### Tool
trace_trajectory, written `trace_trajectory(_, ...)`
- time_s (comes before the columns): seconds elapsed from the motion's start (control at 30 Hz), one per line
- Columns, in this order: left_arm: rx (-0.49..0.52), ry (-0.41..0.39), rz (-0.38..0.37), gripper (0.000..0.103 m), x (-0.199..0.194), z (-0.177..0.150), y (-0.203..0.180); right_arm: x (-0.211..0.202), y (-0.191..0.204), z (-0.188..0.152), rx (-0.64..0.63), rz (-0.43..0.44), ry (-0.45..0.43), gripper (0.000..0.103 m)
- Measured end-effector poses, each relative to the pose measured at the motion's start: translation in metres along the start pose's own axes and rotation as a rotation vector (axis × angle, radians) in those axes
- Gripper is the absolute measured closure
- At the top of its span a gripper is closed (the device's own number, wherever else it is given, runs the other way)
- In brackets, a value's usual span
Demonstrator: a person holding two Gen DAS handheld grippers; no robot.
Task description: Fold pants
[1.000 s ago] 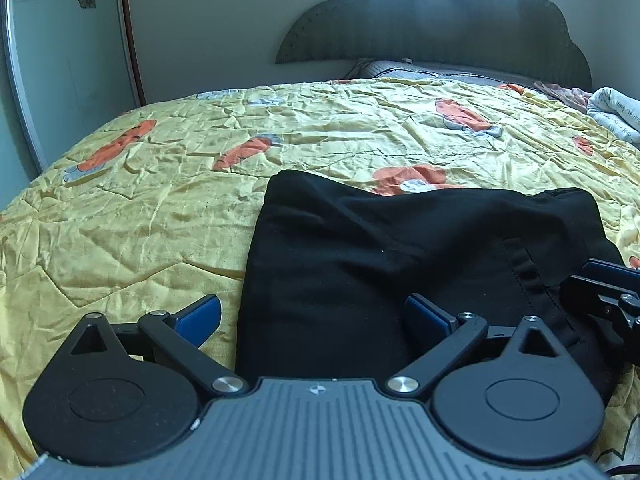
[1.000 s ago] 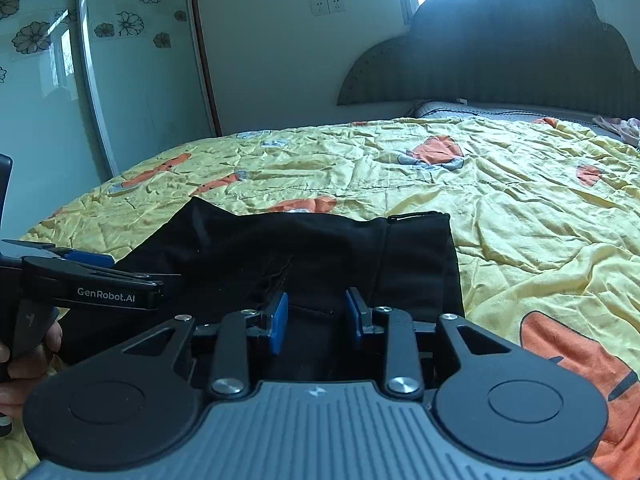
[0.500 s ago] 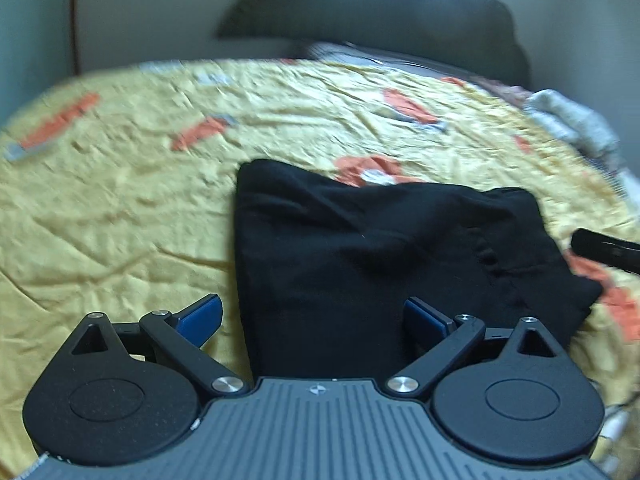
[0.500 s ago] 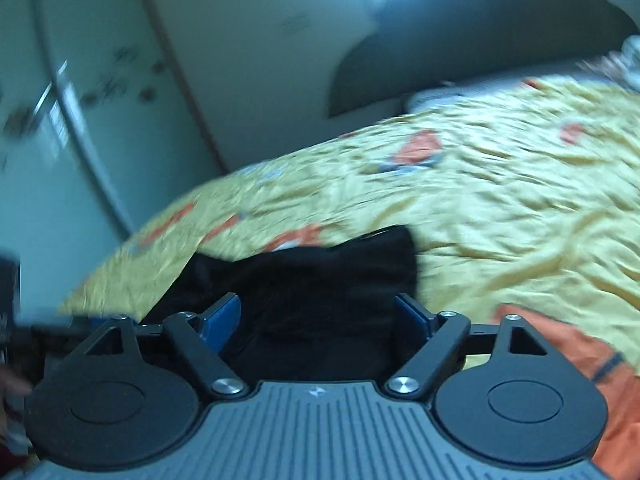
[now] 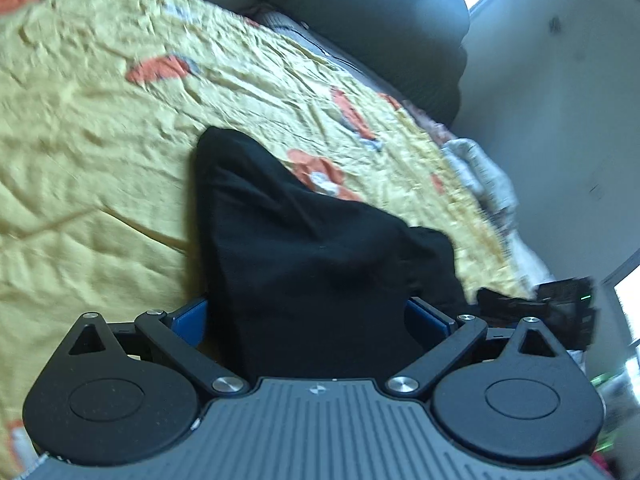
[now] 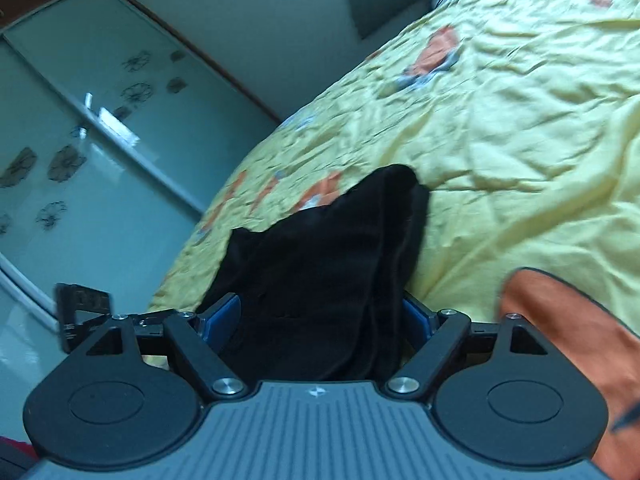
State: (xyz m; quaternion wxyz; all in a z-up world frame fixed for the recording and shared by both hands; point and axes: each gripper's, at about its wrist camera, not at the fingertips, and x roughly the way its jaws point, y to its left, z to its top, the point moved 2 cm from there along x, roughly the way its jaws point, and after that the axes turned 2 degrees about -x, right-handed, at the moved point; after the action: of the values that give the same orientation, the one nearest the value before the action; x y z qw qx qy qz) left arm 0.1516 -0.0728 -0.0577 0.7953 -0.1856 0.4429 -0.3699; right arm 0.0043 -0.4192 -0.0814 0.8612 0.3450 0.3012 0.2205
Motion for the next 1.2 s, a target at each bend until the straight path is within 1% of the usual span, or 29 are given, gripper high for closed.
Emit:
trace_trajectory(0.1, -0.051, -0.01, -0.035, 0.005, 0.005, 0.002, 0.001, 0.012, 0.003, 0.005, -0.003, 0.017, 0.011, 0.02)
trace_trajectory(0.13, -0.063, -0.017, -0.035, 0.01, 0.007, 0.003, 0.001, 0.015, 0.003, 0.006, 0.0, 0.019, 0.008, 0.02)
trace_trajectory(0.17, -0.073, -0.02, -0.03, 0.014, 0.009, 0.004, 0.001, 0.019, 0.005, 0.006, -0.002, 0.007, 0.007, 0.026)
trace_trajectory(0.2, -0.076, -0.025, -0.017, 0.017, 0.009, 0.004, 0.0, 0.023, 0.005, 0.006, -0.004, -0.018, 0.006, 0.038)
trace_trajectory(0.23, -0.073, -0.028, 0.002, 0.026, 0.01, 0.004, -0.002, 0.024, 0.004, 0.005, 0.0, -0.046, 0.004, 0.046)
trace_trajectory(0.27, -0.062, -0.03, 0.028, 0.037, 0.011, 0.004, -0.003, 0.025, 0.003, 0.003, 0.005, -0.062, 0.003, 0.062)
trace_trajectory(0.3, -0.046, -0.031, 0.062, 0.043, 0.011, 0.003, -0.005, 0.024, 0.001, 0.002, 0.01, -0.062, -0.004, 0.066)
trace_trajectory(0.33, -0.029, -0.034, 0.096, 0.054, 0.011, 0.003, -0.005, 0.022, 0.002, -0.001, 0.013, -0.064, -0.012, 0.067)
trace_trajectory(0.43, 0.017, -0.047, 0.17, 0.072, 0.01, 0.001, -0.008, 0.017, 0.011, -0.007, -0.022, -0.107, -0.029, 0.071)
trace_trajectory(0.47, 0.032, -0.055, 0.188, 0.076, 0.008, 0.0, -0.01, 0.017, 0.017, -0.009, -0.042, -0.127, -0.037, 0.072)
trace_trajectory(0.57, 0.099, -0.105, 0.239, 0.084, 0.002, -0.005, -0.023, 0.015, 0.035, -0.011, -0.099, -0.173, -0.063, 0.075)
trace_trajectory(0.63, 0.155, -0.137, 0.271, 0.085, -0.003, -0.008, -0.033, 0.013, 0.05, -0.011, -0.146, -0.203, -0.078, 0.076)
trace_trajectory(0.7, 0.196, -0.17, 0.287, 0.085, -0.011, -0.009, -0.043, 0.009, 0.063, -0.011, -0.181, -0.212, -0.097, 0.076)
trace_trajectory(0.8, 0.239, -0.212, 0.296, 0.085, -0.023, -0.007, -0.054, 0.006, 0.082, -0.006, -0.218, -0.202, -0.134, 0.076)
trace_trajectory(0.9, 0.285, -0.258, 0.331, 0.085, -0.035, -0.001, -0.061, 0.012, 0.1, 0.003, -0.258, -0.183, -0.153, 0.076)
trace_trajectory(1.0, 0.308, -0.294, 0.359, 0.085, -0.047, 0.008, -0.061, 0.026, 0.113, 0.013, -0.287, -0.17, -0.164, 0.076)
trace_trajectory(1.1, 0.307, -0.309, 0.387, 0.085, -0.057, 0.024, -0.054, 0.045, 0.123, 0.024, -0.312, -0.166, -0.166, 0.076)
trace_trajectory(1.2, 0.322, -0.333, 0.433, 0.085, -0.064, 0.042, -0.044, 0.067, 0.133, 0.035, -0.347, -0.168, -0.166, 0.076)
